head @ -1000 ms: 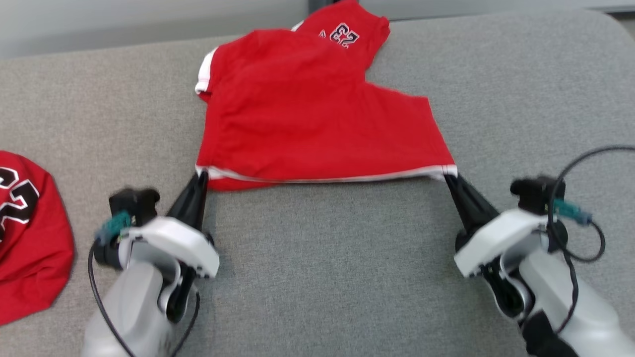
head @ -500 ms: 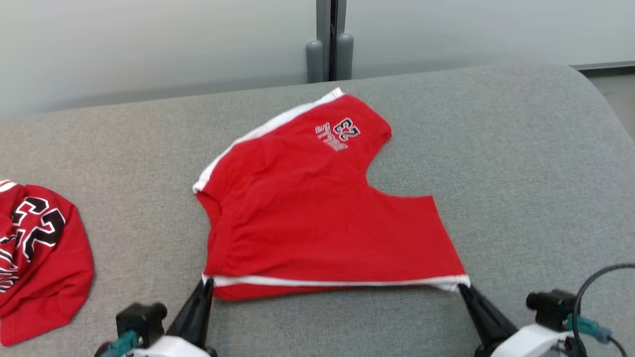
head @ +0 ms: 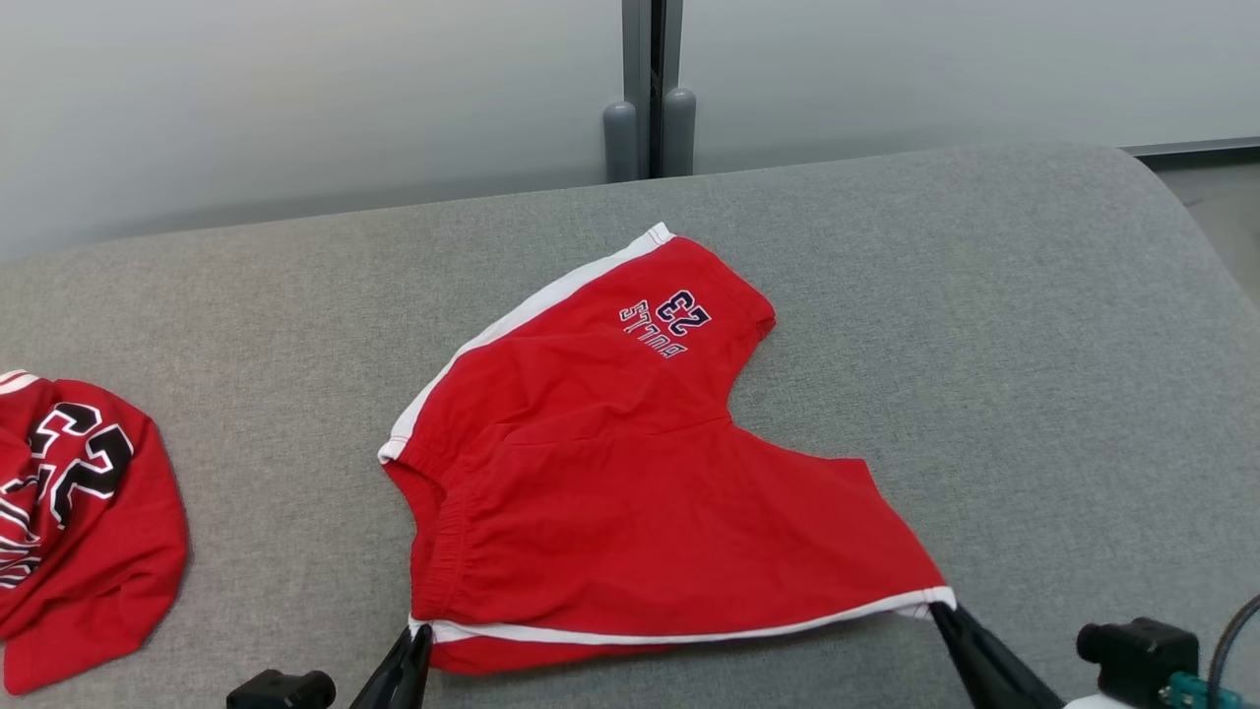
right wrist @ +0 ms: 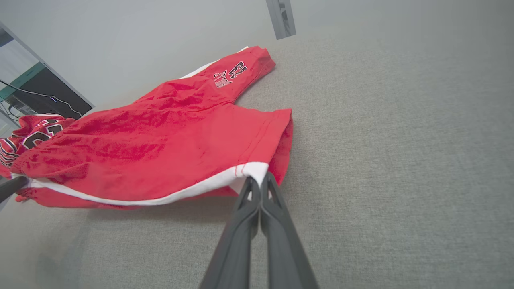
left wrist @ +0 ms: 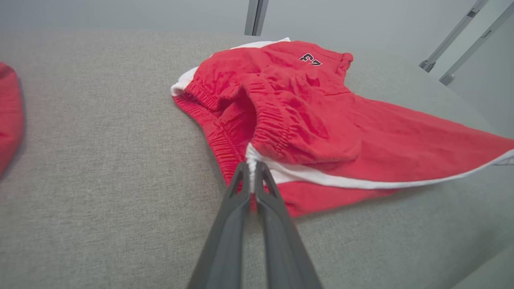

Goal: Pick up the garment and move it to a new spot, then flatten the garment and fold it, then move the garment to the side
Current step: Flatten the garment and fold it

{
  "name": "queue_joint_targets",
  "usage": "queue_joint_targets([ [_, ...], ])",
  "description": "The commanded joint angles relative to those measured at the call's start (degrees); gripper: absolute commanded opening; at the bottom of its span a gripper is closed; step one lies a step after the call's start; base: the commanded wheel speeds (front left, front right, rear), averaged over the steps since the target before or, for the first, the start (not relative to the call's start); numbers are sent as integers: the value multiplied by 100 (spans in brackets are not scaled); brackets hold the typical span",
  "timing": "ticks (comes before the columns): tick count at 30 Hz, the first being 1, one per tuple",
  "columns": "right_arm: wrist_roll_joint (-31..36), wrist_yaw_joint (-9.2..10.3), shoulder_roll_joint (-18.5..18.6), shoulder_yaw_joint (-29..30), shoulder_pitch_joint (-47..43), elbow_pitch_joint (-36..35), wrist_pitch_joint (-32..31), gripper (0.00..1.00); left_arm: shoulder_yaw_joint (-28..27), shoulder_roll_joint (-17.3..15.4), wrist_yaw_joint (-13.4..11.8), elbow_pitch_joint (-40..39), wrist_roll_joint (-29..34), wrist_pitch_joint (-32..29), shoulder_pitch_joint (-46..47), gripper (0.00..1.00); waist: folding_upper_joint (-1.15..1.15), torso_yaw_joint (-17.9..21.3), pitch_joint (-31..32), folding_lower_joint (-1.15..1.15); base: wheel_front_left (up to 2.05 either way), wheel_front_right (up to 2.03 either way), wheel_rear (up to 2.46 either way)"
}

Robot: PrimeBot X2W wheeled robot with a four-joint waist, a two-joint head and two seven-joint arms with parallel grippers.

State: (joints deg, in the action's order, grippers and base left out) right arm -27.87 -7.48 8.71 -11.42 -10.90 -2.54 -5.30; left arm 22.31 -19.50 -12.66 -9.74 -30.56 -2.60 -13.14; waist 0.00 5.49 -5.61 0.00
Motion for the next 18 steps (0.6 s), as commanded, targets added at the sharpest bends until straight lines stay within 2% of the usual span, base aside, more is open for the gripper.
queue_joint_targets([
  [1,76,-2,-21,132,39,-96,-36,0,-26,-54,-15,-53,7,-14,-8,0,0,-9,-17,0,0,0,0],
  [6,233,-2,53,349,523,-168,33,0,-36,-89,30,-140,54,-45,247,0,0,-59,-191,0,0,0,0],
  [10,191,-2,247,345,1241,-4,163,0,-66,-86,100,-144,71,-62,594,0,0,-180,-500,0,0,0,0],
  [14,117,-2,454,166,1941,298,213,0,-142,-6,156,-105,-58,-59,933,0,0,-313,-785,0,0,0,0],
  [18,-146,-2,818,-330,3026,763,337,0,-209,95,320,16,-162,-24,1502,0,0,-549,-1218,0,0,0,0],
])
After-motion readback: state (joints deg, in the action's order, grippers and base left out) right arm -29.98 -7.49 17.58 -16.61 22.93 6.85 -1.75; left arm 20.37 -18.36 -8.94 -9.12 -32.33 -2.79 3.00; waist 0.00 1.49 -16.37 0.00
